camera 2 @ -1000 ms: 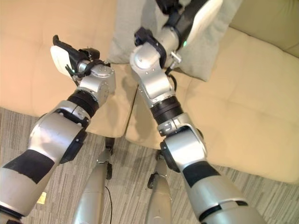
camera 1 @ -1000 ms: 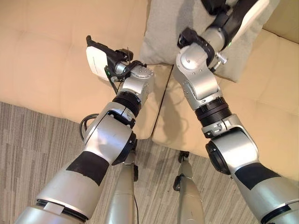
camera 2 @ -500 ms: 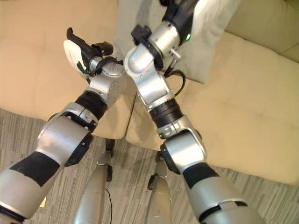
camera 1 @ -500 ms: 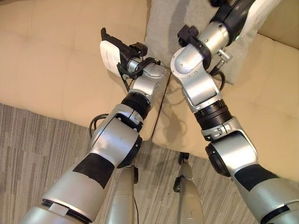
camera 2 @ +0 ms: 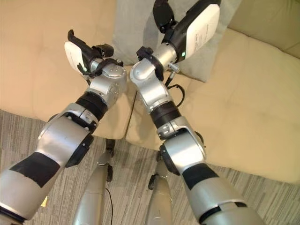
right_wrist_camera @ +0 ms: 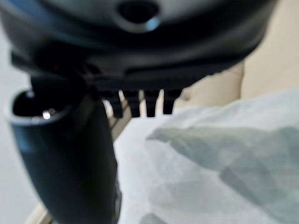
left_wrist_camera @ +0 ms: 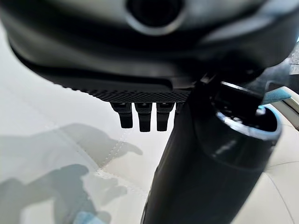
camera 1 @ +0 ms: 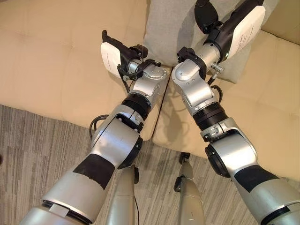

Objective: Pick up all the scattered cushions and arrange them neatly on the sofa.

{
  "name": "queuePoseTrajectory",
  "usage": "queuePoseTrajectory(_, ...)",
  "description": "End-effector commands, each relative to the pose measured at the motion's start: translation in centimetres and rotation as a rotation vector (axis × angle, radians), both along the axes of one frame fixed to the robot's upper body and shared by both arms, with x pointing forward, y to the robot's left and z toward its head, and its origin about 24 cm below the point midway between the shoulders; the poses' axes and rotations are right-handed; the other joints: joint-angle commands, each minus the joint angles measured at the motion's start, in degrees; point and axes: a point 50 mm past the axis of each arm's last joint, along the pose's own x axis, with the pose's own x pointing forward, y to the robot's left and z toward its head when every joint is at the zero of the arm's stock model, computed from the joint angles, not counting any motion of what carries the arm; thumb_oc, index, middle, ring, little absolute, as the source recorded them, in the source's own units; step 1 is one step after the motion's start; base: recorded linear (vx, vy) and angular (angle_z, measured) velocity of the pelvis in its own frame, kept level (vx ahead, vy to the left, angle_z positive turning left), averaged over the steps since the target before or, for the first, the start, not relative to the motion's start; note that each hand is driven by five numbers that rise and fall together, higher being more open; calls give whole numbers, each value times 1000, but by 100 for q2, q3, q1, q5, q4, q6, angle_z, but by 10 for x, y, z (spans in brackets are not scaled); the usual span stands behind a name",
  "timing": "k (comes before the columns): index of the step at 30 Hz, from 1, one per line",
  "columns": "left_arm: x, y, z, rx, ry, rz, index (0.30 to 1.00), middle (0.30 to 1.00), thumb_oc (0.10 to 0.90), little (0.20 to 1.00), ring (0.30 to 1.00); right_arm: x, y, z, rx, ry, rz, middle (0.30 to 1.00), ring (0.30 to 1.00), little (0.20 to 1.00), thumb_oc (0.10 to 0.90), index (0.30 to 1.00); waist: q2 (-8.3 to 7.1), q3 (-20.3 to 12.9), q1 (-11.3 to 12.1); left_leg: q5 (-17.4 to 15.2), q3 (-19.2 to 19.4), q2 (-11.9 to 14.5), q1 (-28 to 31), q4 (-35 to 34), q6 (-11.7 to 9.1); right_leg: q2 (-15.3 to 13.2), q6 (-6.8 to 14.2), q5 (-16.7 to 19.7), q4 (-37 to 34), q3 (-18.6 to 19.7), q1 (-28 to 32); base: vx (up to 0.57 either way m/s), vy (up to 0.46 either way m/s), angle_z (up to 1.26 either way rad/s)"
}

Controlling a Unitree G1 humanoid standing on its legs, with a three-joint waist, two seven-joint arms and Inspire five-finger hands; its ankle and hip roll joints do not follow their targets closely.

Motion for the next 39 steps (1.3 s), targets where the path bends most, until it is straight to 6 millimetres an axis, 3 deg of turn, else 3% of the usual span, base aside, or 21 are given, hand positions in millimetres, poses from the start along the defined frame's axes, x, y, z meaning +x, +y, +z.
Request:
queuePoseTrajectory(1,-10,-21,24,24,-320,-288,900,900,800,900,900,-8,8,7,-177,-117,165,900,900,900,800,900,297,-206,78,-466,-179,132,819,-687,-227,-228,679,-600,60,-247,1632,61,-65,1)
queuePoseTrajectory(4,-14,8,-9,44,-390,-438,900,900,800,900,900,-6,-6,-18,-194,-72,221,900,900,900,800,900,339,-291,233,-499,-187,179,1164,-695,-248,-191,636,-805,102,-303,1892,99,-79,2)
queuePoseTrajectory(6,-22,46,-56,40,-344,-485,900,900,800,900,900,-8,-19,-36,-209,-45,244,900,900,900,800,900,343,-425,341,-532,-174,229,1484,-729,-266,-158,596,-930,139,-357,2119,137,-80,0)
queuePoseTrajectory(7,-31,65,-86,20,-295,-522,900,900,800,900,900,-9,-23,-54,-203,-4,298,900,900,900,800,900,327,-482,406,-536,-155,275,1667,-759,-284,-133,577,-1010,154,-401,2256,140,-85,-1)
queuePoseTrajectory(9,-48,94,-142,17,-140,-540,900,900,800,900,900,-3,-27,-112,-246,238,406,900,900,900,800,900,291,-658,487,-507,-151,310,1983,-866,-300,-110,551,-1055,177,-484,2479,115,-75,-4)
queuePoseTrajectory(10,-48,94,-142,17,-140,-540,900,900,800,900,900,-3,-27,-112,-246,238,406,900,900,900,800,900,290,-661,484,-504,-152,309,1981,-868,-299,-111,551,-1055,177,-486,2477,134,-116,-5)
queuePoseTrajectory(11,-66,114,-193,-21,25,-550,900,900,800,900,900,-8,-29,-197,-293,576,515,900,900,900,800,900,279,-811,591,-460,-192,354,2298,-987,-320,-77,519,-1139,216,-634,2747,119,-121,3)
queuePoseTrajectory(12,-75,121,-213,-24,94,-561,900,900,800,900,900,-21,-32,-233,-349,694,555,900,900,900,800,900,270,-874,621,-445,-194,382,2478,-1062,-335,-53,511,-1170,234,-681,2873,119,-119,14)
queuePoseTrajectory(13,-75,121,-213,-24,94,-561,900,900,800,900,900,-21,-32,-233,-349,695,555,900,900,900,800,900,268,-890,609,-431,-202,374,2462,-1071,-332,-59,514,-1164,230,-691,2862,77,-112,17)
queuePoseTrajectory(14,-97,139,-251,-77,229,-543,900,900,800,900,900,-38,-56,-275,-331,856,589,900,900,900,800,900,275,-1054,659,-361,-259,450,2752,-1249,-364,-26,489,-1249,259,-821,3087,74,-119,18)
queuePoseTrajectory(15,-106,145,-265,-79,278,-540,900,900,800,900,900,-56,-60,-309,-366,988,617,900,900,900,800,900,266,-1116,699,-328,-267,507,2912,-1342,-391,6,484,-1267,258,-867,3245,70,-156,27)
queuePoseTrajectory(18,-120,139,-292,-139,379,-536,900,900,800,900,900,-86,-36,-356,-361,1198,798,900,900,900,800,900,284,-1317,918,-226,-403,562,3244,-1590,-464,94,433,-1471,220,-1130,3651,38,-94,33)
queuePoseTrajectory(20,-123,134,-299,-121,419,-565,900,900,800,900,900,-100,-9,-364,-324,1212,979,900,900,900,800,900,298,-1437,1036,-193,-479,599,3452,-1699,-521,152,392,-1602,167,-1266,3904,16,-57,29)
queuePoseTrajectory(22,-124,129,-305,-122,455,-579,900,900,800,900,900,-106,0,-371,-343,1257,1030,900,900,900,800,900,293,-1521,1100,-167,-538,605,3540,-1766,-553,187,380,-1650,77,-1377,4047,3,-25,20)
queuePoseTrajectory(24,-126,122,-314,-134,513,-593,900,900,800,900,900,-116,-23,-393,-592,1457,913,900,900,900,800,900,284,-1698,1266,-125,-588,648,3747,-1889,-614,280,361,-1823,14,-1531,4299,-36,-26,26)
queuePoseTrajectory(28,-130,118,-320,-150,539,-603,900,900,800,900,900,-111,-52,-394,-750,1523,736,900,900,900,800,900,269,-1871,1341,-108,-663,701,3835,-1965,-649,332,387,-1917,14,-1630,4420,-36,-3,18)
queuePoseTrajectory(29,-130,115,-322,-148,552,-598,900,900,800,900,900,-96,-69,-381,-755,1496,632,900,900,900,800,900,263,-1896,1355,-105,-665,719,3878,-1964,-657,344,393,-1920,14,-1639,4459,-67,21,16)
queuePoseTrajectory(30,-137,113,-331,-128,603,-606,900,900,800,900,900,-61,-120,-340,-861,1441,364,900,900,900,800,900,236,-1950,1382,-112,-646,752,3952,-1976,-685,378,404,-1939,14,-1600,4513,-66,19,12)
queuePoseTrajectory(32,-146,115,-338,-120,636,-605,900,900,800,900,900,-47,-159,-311,-854,1396,190,900,900,900,800,900,229,-1982,1345,-123,-612,818,4025,-1981,-702,395,401,-1947,14,-1553,4544,-64,31,2)
queuePoseTrajectory(36,-162,114,-346,-103,660,-604,900,900,800,900,900,-39,-206,-266,-740,1244,-30,900,900,900,800,900,209,-2058,1214,-107,-520,908,4085,-2029,-738,429,409,-1952,14,-1462,4533,-61,13,-5)
queuePoseTrajectory(39,-170,117,-351,-86,679,-592,900,900,800,900,900,-45,-231,-249,-706,1177,-152,900,900,900,800,900,223,-2067,1136,-64,-492,953,4048,-2029,-787,466,384,-1960,14,-1435,4501,-82,-14,-13)
